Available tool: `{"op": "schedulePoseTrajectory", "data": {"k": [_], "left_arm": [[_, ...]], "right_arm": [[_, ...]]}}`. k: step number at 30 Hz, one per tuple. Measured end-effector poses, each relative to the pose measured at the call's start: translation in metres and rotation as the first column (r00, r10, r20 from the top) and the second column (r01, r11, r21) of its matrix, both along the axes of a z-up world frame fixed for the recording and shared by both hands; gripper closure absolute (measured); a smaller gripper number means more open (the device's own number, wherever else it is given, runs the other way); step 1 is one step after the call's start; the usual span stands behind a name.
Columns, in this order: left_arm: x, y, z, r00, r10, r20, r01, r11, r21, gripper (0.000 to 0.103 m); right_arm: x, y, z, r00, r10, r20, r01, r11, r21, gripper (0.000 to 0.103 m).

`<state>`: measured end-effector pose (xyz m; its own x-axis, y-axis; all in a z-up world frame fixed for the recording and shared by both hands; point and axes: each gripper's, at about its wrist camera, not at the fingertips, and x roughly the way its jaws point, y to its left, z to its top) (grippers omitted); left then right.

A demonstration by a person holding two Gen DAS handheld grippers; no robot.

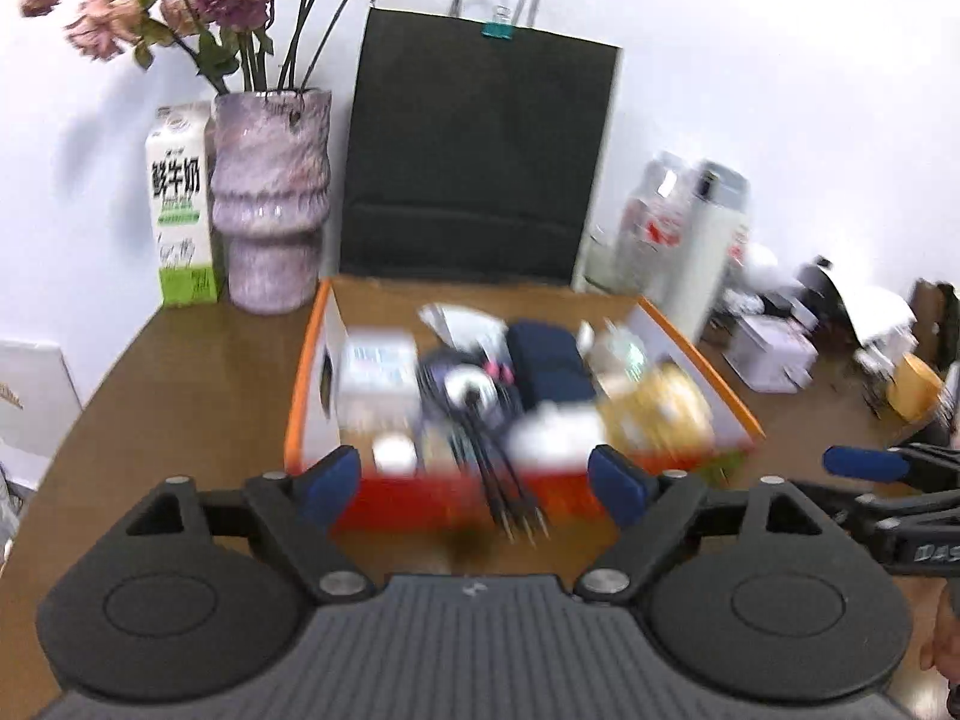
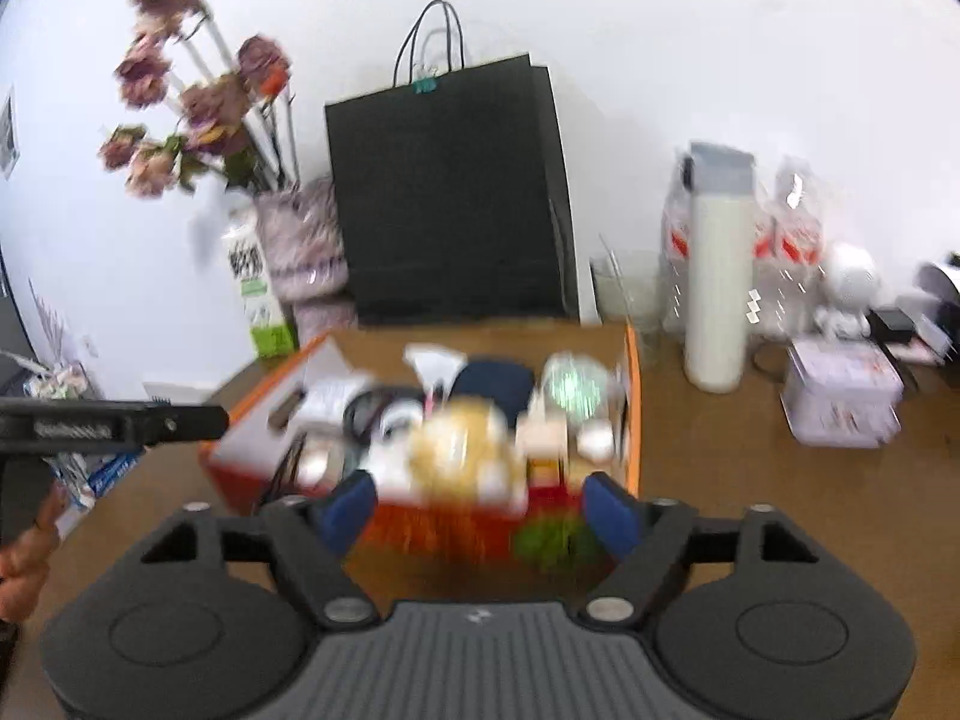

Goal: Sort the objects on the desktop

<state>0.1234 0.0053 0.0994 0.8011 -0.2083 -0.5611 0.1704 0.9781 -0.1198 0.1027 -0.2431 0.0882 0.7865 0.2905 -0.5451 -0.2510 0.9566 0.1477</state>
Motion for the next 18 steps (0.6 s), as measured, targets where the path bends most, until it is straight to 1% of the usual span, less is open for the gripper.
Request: {"op": "schedulePoseTrajectory", "data": {"k": [3,5,6,7,9,11,13,15,18], "left_arm": [[-0.045,-0.005,-0.021,1.0,0.005,0.0,-0.005,1.0,0.02,0.012],[-0.07,-0.009,-0.035,1.0,0.023,-0.009,-0.022,0.997,0.068,0.012],[-0.08,-0.009,-0.039,0.999,0.042,-0.009,-0.041,0.996,0.074,0.012],[-0.09,-0.007,-0.043,0.997,0.07,-0.024,-0.068,0.995,0.066,0.012],[-0.109,-0.004,-0.048,0.995,0.089,-0.051,-0.087,0.996,0.033,0.012],[-0.132,-0.001,-0.051,0.992,0.115,-0.053,-0.114,0.993,0.016,0.01],[-0.152,-0.001,-0.053,0.992,0.123,-0.04,-0.122,0.992,0.016,0.0],[-0.17,-0.001,-0.057,0.991,0.134,-0.031,-0.133,0.991,0.019,0.0],[-0.186,-0.005,-0.064,0.991,0.132,-0.025,-0.131,0.99,0.059,0.0]], "right_arm": [[-0.037,0.003,-0.019,0.999,0.005,-0.044,-0.004,1.0,0.017,0.024],[-0.061,0.006,-0.031,0.998,0.02,-0.055,-0.018,0.999,0.029,0.024],[-0.072,0.009,-0.035,0.998,0.023,-0.061,-0.021,0.999,0.028,0.024],[-0.083,0.013,-0.039,0.998,0.024,-0.059,-0.022,0.999,0.024,0.024],[-0.103,0.019,-0.043,0.998,0.022,-0.055,-0.021,1.0,0.014,0.024],[-0.125,0.023,-0.043,0.999,0.016,-0.035,-0.016,1.0,0.008,0.024],[-0.146,0.027,-0.043,1.0,0.003,-0.017,-0.002,1.0,0.005,0.022],[-0.166,0.03,-0.044,1.0,-0.013,0.004,0.013,1.0,-0.001,0.02],[-0.192,0.031,-0.051,0.999,-0.038,0.014,0.038,0.999,-0.003,0.017]]}}
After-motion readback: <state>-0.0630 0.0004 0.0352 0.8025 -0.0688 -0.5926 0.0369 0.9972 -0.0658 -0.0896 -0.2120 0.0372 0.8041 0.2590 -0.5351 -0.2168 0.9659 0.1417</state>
